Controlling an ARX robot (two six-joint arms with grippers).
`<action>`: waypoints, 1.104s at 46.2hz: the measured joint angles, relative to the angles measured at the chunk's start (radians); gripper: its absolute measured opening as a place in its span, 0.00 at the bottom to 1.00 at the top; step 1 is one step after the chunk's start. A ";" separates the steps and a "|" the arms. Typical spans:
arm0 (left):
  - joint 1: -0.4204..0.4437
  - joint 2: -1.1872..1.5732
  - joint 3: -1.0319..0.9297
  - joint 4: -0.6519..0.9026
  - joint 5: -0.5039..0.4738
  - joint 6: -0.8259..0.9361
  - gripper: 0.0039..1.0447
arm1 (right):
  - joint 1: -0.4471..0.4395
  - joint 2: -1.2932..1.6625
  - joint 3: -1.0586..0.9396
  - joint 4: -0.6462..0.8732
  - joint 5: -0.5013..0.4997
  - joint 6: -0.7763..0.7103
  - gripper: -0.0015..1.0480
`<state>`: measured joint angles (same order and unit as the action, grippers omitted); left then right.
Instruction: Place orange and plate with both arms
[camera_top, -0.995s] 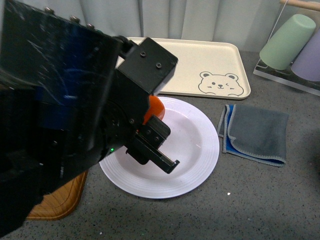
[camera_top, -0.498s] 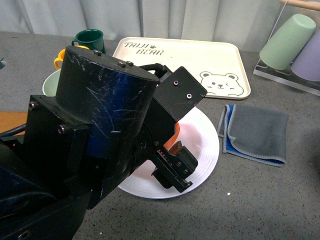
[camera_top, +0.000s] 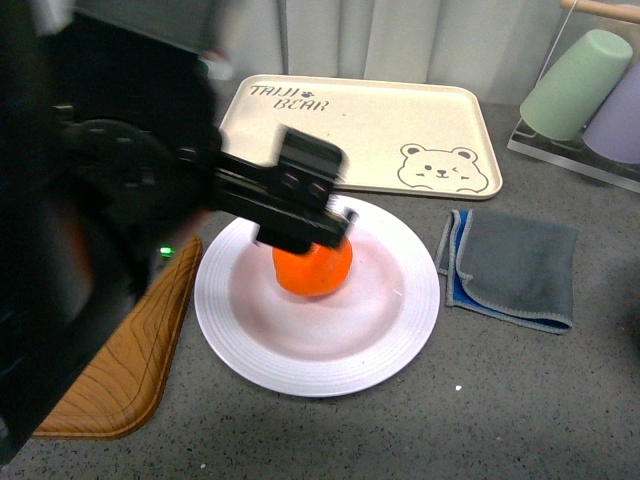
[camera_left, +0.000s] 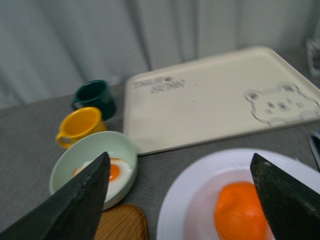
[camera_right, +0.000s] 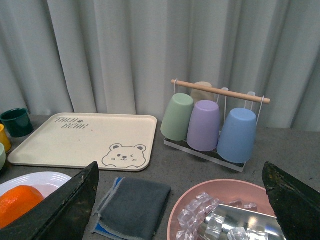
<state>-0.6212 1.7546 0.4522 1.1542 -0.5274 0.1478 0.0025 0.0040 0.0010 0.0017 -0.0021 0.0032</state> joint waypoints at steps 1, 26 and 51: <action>0.011 -0.002 -0.029 0.060 -0.015 -0.032 0.76 | 0.000 0.000 0.000 0.000 -0.003 0.000 0.91; 0.369 -0.658 -0.402 -0.144 0.285 -0.147 0.03 | 0.000 0.000 0.000 0.000 0.000 0.000 0.91; 0.536 -1.141 -0.431 -0.554 0.460 -0.150 0.03 | 0.000 0.000 0.000 0.000 0.000 0.000 0.91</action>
<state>-0.0856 0.6136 0.0208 0.6006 -0.0673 -0.0021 0.0025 0.0040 0.0006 0.0017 -0.0017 0.0029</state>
